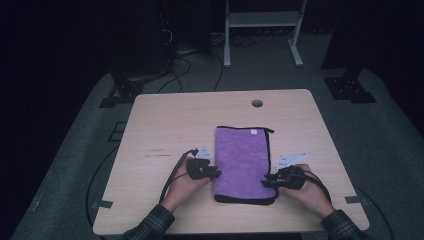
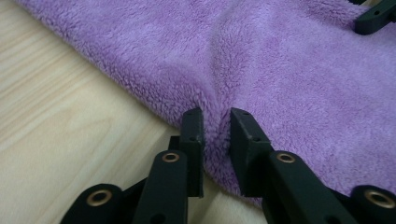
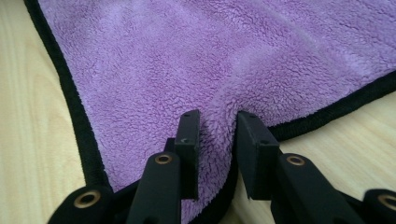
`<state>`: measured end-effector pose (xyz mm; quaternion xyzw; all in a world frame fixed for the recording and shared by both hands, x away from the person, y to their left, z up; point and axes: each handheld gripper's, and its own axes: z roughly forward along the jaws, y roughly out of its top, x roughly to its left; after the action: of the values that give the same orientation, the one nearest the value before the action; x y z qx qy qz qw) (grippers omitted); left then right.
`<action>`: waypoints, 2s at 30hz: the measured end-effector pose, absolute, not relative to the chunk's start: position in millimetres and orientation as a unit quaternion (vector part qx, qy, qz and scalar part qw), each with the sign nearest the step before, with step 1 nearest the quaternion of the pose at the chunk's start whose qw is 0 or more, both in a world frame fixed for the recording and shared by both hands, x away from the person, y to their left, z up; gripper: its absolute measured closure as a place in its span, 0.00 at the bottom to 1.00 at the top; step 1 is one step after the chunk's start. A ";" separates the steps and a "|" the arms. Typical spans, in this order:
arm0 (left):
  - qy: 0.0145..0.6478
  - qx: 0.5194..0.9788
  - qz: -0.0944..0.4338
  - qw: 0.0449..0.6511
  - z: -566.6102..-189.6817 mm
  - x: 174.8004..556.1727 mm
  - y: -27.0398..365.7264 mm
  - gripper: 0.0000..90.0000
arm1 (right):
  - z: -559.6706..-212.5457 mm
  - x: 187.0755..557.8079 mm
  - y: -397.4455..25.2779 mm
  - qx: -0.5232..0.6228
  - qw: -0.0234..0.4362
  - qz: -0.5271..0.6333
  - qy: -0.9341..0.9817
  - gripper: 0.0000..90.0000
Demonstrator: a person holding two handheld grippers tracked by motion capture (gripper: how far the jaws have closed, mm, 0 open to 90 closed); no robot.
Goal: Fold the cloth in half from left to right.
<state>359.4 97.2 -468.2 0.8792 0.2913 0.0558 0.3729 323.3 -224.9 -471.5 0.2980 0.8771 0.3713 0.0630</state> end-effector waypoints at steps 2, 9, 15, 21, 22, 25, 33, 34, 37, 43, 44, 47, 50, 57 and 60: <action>0.296 0.875 0.060 0.379 -463.6 361.0 99.9 0.77 | -469.7 325.3 -225.9 0.297 0.062 0.373 0.877 0.75; 0.308 0.856 0.100 0.404 -440.1 379.7 110.3 0.62 | -456.6 346.0 -232.7 0.318 0.089 0.387 0.861 0.63; 0.317 0.854 0.115 0.397 -435.1 409.6 112.4 0.54 | -450.2 380.9 -236.7 0.343 0.123 0.380 0.850 0.58; 0.329 0.850 0.137 0.388 -436.2 448.1 111.9 0.53 | -445.1 418.1 -240.6 0.366 0.142 0.382 0.837 0.55; 0.332 0.849 0.140 0.386 -437.0 454.0 111.5 0.53 | -444.9 426.2 -241.2 0.370 0.143 0.384 0.834 0.55; 0.338 0.848 0.141 0.383 -441.3 468.6 109.0 0.53 | -446.6 443.9 -241.0 0.376 0.139 0.382 0.833 0.53; 0.353 0.844 0.144 0.376 -455.8 501.3 97.1 0.51 | -460.2 479.9 -235.4 0.394 0.134 0.369 0.831 0.50; 0.355 0.845 0.145 0.374 -457.4 504.5 95.3 0.51 | -462.0 482.5 -235.4 0.399 0.133 0.367 0.830 0.50; 0.356 0.843 0.146 0.375 -461.2 511.7 91.7 0.50 | -466.8 488.4 -236.3 0.408 0.129 0.370 0.825 0.49; 0.359 0.851 0.129 0.362 -469.4 521.2 86.6 0.51 | -474.8 491.8 -235.4 0.415 0.121 0.371 0.822 0.53; 0.357 0.853 0.126 0.360 -470.1 521.9 86.6 0.54 | -474.7 491.9 -235.7 0.415 0.123 0.370 0.822 0.56; 0.355 0.851 0.115 0.369 -470.4 522.1 86.0 0.62 | -474.2 491.6 -236.6 0.415 0.117 0.371 0.823 0.66; 0.354 0.852 0.100 0.371 -469.6 521.3 83.6 0.78 | -474.8 491.5 -237.3 0.414 0.100 0.381 0.821 0.79; 0.361 0.849 0.092 0.376 -463.9 518.1 82.2 0.94 | -470.4 489.1 -231.9 0.404 0.116 0.370 0.829 0.87; 0.360 0.842 0.091 0.390 -456.5 517.6 85.3 0.95 | -466.9 488.3 -233.0 0.404 0.118 0.380 0.824 0.87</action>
<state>517.6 85.3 -456.5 0.8423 0.3601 0.0913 0.3904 488.3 -233.0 -466.9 0.4038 0.8238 0.3799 0.1182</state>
